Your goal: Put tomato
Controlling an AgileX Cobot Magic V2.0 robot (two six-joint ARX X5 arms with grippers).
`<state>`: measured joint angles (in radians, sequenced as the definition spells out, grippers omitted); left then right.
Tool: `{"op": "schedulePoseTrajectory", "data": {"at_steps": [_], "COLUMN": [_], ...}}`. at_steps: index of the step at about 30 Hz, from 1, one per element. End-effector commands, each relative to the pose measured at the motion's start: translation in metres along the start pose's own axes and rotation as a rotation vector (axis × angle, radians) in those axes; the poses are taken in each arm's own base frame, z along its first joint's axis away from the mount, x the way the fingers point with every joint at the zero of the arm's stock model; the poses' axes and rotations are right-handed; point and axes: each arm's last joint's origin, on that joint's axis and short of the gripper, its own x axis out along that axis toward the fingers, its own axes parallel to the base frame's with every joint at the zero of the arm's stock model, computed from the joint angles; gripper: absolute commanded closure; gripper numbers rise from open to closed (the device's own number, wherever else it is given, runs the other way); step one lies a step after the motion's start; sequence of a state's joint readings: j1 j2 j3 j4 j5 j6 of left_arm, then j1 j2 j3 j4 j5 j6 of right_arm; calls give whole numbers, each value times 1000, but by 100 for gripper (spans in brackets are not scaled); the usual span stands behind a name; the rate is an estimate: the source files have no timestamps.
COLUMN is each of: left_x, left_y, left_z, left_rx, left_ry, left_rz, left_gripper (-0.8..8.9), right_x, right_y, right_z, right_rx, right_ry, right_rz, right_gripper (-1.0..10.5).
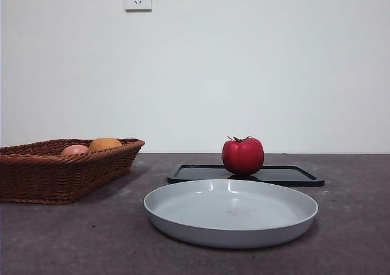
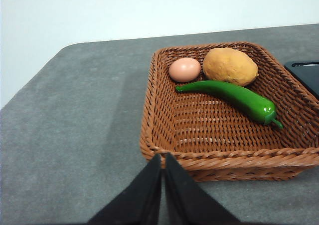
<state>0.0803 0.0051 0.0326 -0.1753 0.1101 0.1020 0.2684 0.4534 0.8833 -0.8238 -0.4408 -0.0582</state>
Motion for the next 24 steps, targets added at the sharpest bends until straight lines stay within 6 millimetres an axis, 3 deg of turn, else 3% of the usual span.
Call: {"op": "schedulePoseTrajectory", "data": {"at_steps": [1, 5, 13, 24], "left_x": [2, 2, 2, 2], "left_y": [0, 0, 0, 0], "left_z": [-7, -7, -7, -7], "left_rx": [-11, -11, -11, -11], "left_ry": [27, 27, 27, 27], "left_rz": [-1, -1, -1, -1], "left_gripper": [802, 802, 802, 802], "right_x": [-2, 3, 30, 61], "right_y": [-4, -14, -37, -55], "right_z": [1, -17, -77, -132], "right_rx": [-40, -49, 57, 103], "right_ry": [-100, -221, -389, -468], "right_rz": [-75, -221, -475, -557], "right_gripper": [941, 941, 941, 941]}}
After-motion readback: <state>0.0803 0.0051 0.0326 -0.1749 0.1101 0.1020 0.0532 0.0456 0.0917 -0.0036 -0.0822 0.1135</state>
